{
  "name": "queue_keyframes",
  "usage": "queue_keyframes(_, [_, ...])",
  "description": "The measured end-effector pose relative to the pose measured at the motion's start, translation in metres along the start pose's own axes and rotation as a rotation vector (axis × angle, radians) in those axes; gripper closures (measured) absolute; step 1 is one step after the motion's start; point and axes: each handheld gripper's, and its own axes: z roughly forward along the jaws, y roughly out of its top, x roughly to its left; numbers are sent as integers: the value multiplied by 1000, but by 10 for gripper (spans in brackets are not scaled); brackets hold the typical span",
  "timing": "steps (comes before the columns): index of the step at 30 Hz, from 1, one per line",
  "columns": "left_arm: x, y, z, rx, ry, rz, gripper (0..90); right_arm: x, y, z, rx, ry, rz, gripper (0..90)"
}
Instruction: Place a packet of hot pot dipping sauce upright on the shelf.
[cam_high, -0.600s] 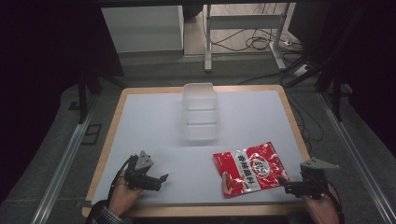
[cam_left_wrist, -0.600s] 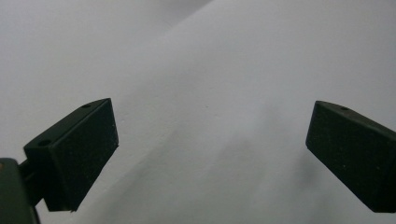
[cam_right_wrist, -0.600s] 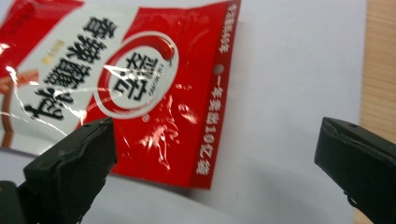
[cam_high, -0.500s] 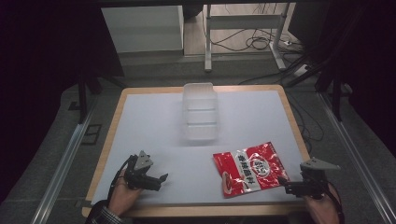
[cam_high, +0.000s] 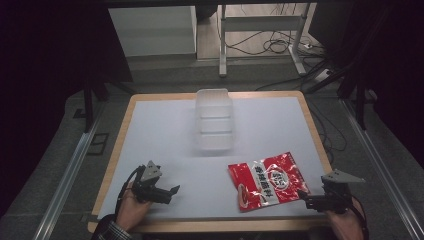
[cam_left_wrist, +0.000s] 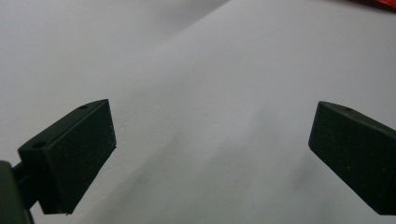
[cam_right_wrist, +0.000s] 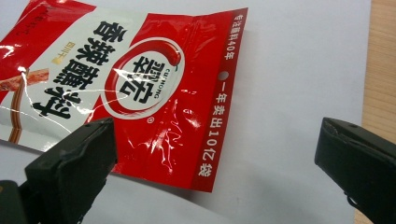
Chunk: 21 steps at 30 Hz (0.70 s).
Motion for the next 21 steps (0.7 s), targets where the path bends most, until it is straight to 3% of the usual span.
queue_keyframes(21, [-3,0,2,4,-11,20,3,5,9,1,-32,-13,-42,0])
